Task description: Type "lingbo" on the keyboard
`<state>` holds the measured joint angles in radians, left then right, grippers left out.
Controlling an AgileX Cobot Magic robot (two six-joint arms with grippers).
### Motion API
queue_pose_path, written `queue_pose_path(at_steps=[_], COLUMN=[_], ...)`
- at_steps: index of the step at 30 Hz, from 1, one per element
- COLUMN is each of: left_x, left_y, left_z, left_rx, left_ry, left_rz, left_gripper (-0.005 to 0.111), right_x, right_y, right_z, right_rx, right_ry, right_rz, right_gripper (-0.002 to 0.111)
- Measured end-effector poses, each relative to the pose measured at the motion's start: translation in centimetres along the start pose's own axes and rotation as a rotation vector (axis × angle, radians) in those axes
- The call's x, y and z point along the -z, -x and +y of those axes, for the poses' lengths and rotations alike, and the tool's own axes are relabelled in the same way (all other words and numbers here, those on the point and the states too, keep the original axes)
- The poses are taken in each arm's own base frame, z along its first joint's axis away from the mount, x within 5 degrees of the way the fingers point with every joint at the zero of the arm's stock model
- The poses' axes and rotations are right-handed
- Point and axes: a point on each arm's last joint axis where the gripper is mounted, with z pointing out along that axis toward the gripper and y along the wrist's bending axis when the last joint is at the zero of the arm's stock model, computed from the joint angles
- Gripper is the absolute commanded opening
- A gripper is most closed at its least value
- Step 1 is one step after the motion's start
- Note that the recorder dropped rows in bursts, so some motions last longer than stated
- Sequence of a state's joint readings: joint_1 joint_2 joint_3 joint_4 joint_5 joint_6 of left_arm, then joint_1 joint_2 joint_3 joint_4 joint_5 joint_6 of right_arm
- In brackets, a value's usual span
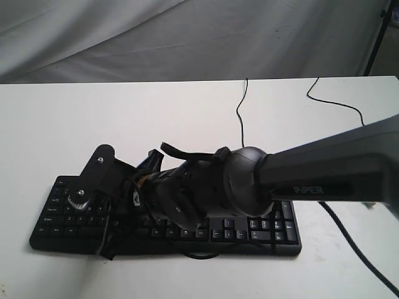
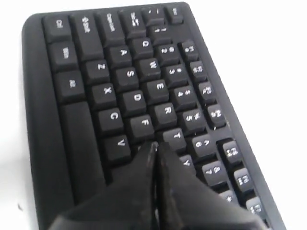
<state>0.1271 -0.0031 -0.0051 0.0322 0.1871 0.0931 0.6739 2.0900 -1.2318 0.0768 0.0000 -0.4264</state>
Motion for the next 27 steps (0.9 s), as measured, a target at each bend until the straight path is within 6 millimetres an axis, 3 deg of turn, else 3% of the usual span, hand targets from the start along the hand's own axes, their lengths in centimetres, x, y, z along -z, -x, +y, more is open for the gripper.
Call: queue_pose_path(at_steps=[6, 15, 27], left_x=[0.0, 0.0, 0.0], left_y=[0.0, 0.0, 0.0], left_z=[0.0, 0.0, 0.0], left_rx=[0.000, 0.000, 0.000], left_ry=[0.000, 0.000, 0.000], left_rz=[0.000, 0.000, 0.000], left_gripper=[0.001, 0.001, 0.001], right_x=[-0.3, -1.6, -1.8], right_y=[1.3, 0.1, 0.1], right_z=[-0.5, 0.0, -0.1], right_rx=[0.002, 0.009, 0.012], right_ry=[-0.014, 0.000, -0.009], right_rz=[-0.038, 0.001, -0.017], right_gripper=[0.000, 0.000, 0.000])
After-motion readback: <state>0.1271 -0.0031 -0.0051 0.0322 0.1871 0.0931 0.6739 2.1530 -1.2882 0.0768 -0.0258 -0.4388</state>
